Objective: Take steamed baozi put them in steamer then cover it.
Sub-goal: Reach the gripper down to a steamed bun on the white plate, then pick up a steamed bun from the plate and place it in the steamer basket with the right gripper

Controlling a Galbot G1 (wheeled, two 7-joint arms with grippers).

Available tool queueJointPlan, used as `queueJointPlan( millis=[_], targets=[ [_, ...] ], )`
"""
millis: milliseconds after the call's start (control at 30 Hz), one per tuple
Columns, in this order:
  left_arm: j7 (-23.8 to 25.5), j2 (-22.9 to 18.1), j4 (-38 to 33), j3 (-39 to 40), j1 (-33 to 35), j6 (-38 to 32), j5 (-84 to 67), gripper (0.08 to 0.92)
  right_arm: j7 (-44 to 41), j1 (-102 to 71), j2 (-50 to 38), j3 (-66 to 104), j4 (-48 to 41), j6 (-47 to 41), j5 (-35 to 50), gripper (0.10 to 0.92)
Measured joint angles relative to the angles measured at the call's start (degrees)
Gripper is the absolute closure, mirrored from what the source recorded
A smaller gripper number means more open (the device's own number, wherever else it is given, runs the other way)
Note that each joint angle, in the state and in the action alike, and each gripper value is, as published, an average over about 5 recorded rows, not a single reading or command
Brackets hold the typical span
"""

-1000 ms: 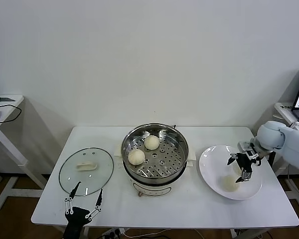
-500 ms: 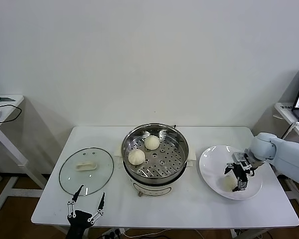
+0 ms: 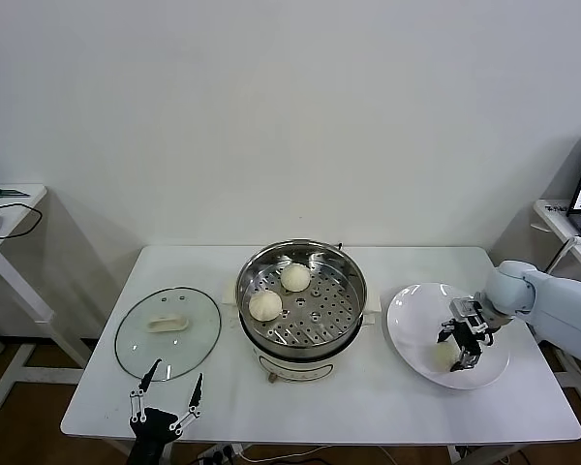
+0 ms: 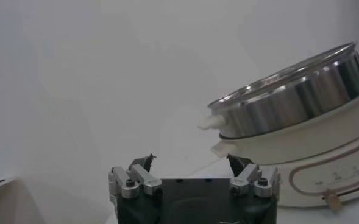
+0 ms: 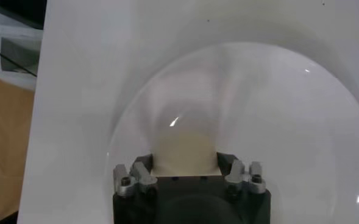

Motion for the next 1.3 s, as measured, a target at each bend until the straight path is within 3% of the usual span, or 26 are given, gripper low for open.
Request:
queueJointPlan(
  millis=[300,667,1300],
  targets=[
    [-0.04,0.22,-0.13,-0.06,-0.18,0.07,-0.02,0.177,-3.04,11.89,2.71,-2.53,4.42,5.43,-0.36,0.344],
    [-0.05,0.05,-0.5,0.16,0.16,-0.02,-0.03,0.177,-3.87,27.21,13.03,-7.05,11.23,19.03,-1.56,0.338],
    [-0.12,-0.25,-0.86,-0.26,0.18,-0.43,-0.09,0.177,-1.59,28.15,27.58,-9.8,17.67,37.72,-14.26,0.325]
  ],
)
